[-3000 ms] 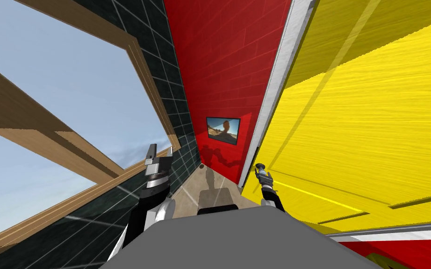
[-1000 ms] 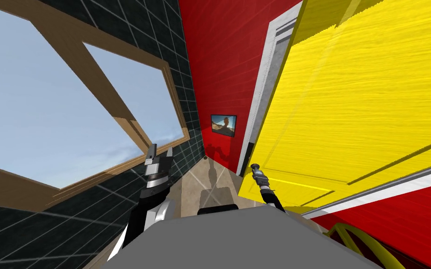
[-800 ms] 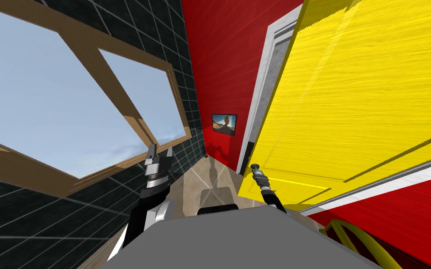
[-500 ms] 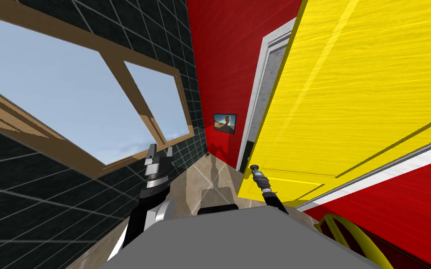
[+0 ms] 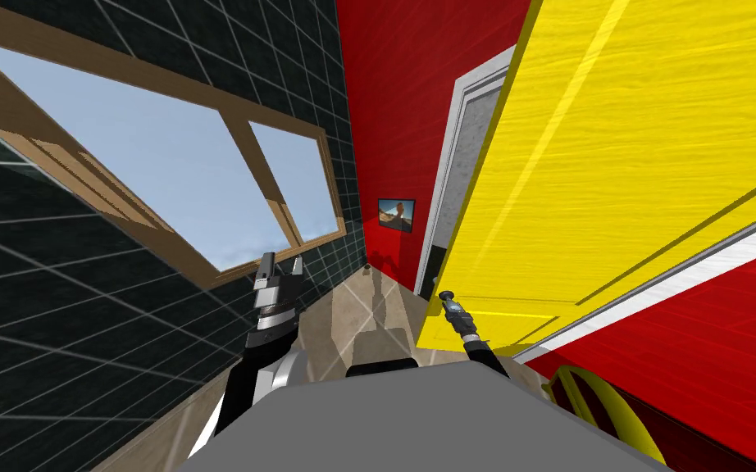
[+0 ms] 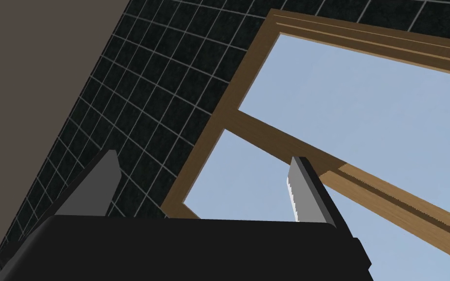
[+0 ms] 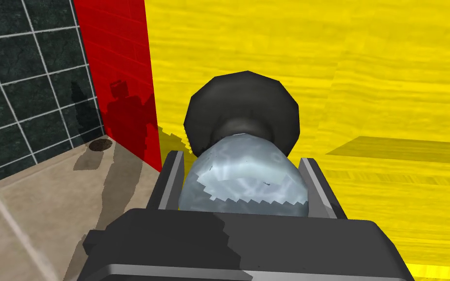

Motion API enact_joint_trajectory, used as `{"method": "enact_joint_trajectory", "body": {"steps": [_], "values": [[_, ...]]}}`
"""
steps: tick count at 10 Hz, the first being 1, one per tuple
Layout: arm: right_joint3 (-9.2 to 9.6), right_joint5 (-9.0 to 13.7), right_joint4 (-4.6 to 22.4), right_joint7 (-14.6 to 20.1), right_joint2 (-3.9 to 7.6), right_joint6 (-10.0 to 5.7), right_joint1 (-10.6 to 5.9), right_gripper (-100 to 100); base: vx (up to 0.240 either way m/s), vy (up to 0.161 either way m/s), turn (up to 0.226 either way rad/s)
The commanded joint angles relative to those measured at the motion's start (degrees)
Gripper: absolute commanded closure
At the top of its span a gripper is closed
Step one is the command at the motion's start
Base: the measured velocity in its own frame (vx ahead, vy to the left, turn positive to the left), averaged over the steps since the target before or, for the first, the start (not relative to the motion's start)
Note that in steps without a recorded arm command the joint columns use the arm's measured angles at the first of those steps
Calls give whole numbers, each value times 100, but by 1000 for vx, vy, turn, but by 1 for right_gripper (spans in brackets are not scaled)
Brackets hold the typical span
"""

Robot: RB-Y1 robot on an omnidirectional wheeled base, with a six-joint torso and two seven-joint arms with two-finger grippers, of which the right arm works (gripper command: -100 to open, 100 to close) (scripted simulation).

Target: Pull the door open

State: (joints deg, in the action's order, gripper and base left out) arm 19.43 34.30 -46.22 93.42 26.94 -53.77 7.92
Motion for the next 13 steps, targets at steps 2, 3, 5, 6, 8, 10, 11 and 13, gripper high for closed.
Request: {"method": "enact_joint_trajectory", "body": {"steps": [2,3,5,6,8,10,11,13], "values": [[159,-79,-5,169,122,-168,100,100,-212,-60,107],[241,-121,-6,264,198,-261,146,100,-235,-72,143],[353,-178,-7,393,301,-388,209,100,-233,-32,117],[393,-198,-7,438,337,-432,231,100,-219,-38,84],[453,-229,58,487,357,-506,267,100,-116,-24,73],[539,-274,109,592,436,-681,333,100,-201,-88,154],[588,-300,139,652,482,-782,370,100,-207,-44,142],[663,-339,184,744,551,-935,428,100,-171,-39,115]]}}
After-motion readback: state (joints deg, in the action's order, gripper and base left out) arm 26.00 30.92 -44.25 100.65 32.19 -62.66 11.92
